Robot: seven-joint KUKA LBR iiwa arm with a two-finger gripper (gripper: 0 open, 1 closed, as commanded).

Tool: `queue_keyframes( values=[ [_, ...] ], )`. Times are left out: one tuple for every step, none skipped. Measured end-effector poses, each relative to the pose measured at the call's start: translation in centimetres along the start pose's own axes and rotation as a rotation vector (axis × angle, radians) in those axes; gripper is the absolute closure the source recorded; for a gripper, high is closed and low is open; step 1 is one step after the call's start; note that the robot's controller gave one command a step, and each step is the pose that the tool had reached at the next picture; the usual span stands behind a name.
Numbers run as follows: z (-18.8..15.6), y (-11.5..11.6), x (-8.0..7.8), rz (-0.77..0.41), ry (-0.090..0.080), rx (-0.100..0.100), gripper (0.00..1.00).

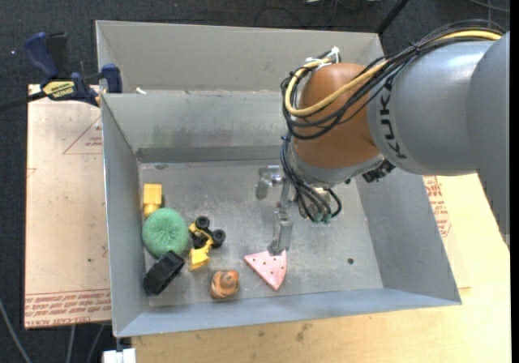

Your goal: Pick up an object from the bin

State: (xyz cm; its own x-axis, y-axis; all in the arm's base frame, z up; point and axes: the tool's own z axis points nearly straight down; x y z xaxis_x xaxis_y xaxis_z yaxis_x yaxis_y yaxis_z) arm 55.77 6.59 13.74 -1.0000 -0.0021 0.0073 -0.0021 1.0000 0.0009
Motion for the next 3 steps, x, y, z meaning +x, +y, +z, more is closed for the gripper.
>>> queue_keyframes(
  values=[
    [-0.4, 0.0, -0.2, 0.002, -0.008, -0.001, 0.0],
    [1.8, 2.9, -1.0, -0.092, -0.014, 0.002, 0.0],
    [0.5, 9.2, -0.9, -0.255, -0.01, 0.0, 0.0]
  ],
)
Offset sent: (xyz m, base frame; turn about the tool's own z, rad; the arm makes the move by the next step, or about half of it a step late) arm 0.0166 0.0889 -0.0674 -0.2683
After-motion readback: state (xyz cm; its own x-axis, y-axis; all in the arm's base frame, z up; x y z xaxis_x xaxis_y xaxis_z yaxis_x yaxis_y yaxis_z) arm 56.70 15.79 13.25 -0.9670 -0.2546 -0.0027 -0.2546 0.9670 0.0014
